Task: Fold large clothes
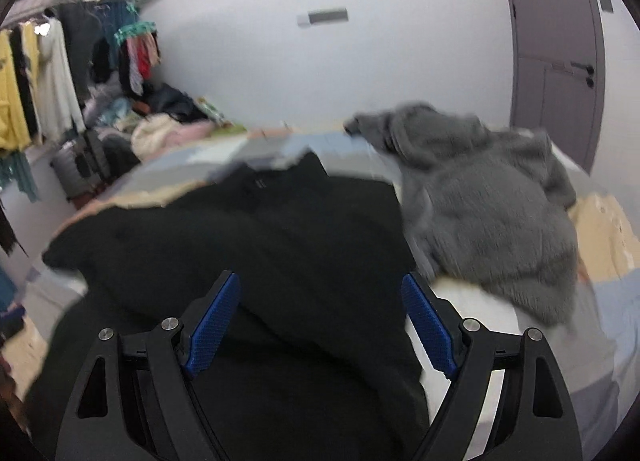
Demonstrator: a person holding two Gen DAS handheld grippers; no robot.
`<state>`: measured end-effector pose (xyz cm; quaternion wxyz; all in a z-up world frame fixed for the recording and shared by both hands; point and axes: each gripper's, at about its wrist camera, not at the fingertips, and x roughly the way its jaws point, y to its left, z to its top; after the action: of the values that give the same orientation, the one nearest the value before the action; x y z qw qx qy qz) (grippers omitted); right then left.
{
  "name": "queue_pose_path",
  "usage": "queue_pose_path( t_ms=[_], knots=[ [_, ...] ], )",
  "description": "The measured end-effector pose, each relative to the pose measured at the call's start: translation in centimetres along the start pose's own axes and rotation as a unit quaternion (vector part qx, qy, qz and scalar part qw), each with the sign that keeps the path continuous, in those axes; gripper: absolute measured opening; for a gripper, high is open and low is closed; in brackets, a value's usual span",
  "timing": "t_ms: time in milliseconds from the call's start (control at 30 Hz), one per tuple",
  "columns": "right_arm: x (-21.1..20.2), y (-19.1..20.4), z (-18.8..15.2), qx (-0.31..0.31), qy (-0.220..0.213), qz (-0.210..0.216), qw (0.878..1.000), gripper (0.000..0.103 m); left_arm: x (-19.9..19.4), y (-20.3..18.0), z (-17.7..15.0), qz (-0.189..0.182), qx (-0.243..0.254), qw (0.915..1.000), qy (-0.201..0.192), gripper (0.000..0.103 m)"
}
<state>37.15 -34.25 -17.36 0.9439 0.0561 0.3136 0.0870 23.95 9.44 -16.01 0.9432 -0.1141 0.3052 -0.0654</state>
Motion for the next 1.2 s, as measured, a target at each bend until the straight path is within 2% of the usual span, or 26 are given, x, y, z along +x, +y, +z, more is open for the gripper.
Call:
queue_pose_path(
  t_ms=[133, 300, 400, 467, 633, 800, 1000, 1200],
  knots=[
    [2.5, -0.4, -1.3, -0.015, 0.044, -0.008, 0.999, 0.079, 0.7, -0.5, -0.1, 0.010, -0.001, 0.9999, 0.010, 0.103],
    [4.8, 0.2, -1.9, -0.052, 0.072, -0.034, 0.995, 0.071, 0.9, -0.8, -0.5, 0.020, 0.006, 0.9997, 0.013, 0.103],
    [6.0, 0.4, -2.3, -0.086, 0.082, -0.049, 0.992, 0.057, 1.1, -0.7, -0.7, 0.023, 0.003, 0.9996, 0.016, 0.103],
    [6.3, 0.4, -2.1, -0.093, 0.082, -0.054, 0.991, 0.042, 1.1, -0.8, -0.7, 0.024, 0.004, 0.9996, 0.017, 0.103],
    [5.8, -0.7, -0.9, -0.070, 0.051, -0.054, 0.995, 0.025, 0.8, -1.6, -0.8, 0.024, 0.016, 0.9995, 0.014, 0.103],
    [6.2, -2.2, -0.1, -0.038, 0.034, -0.067, 0.996, 0.023, 1.0, -1.8, -1.0, 0.025, 0.019, 0.9993, 0.017, 0.103],
    [6.1, -2.9, -0.4, -0.003, 0.052, -0.054, 0.997, 0.026, 1.0, -1.9, -1.0, 0.026, 0.020, 0.9993, 0.018, 0.103],
    [2.3, -1.2, -0.7, -0.002, 0.041, -0.038, 0.998, 0.027, 0.0, -2.7, -1.1, 0.031, 0.035, 0.9988, 0.012, 0.103]
  ],
)
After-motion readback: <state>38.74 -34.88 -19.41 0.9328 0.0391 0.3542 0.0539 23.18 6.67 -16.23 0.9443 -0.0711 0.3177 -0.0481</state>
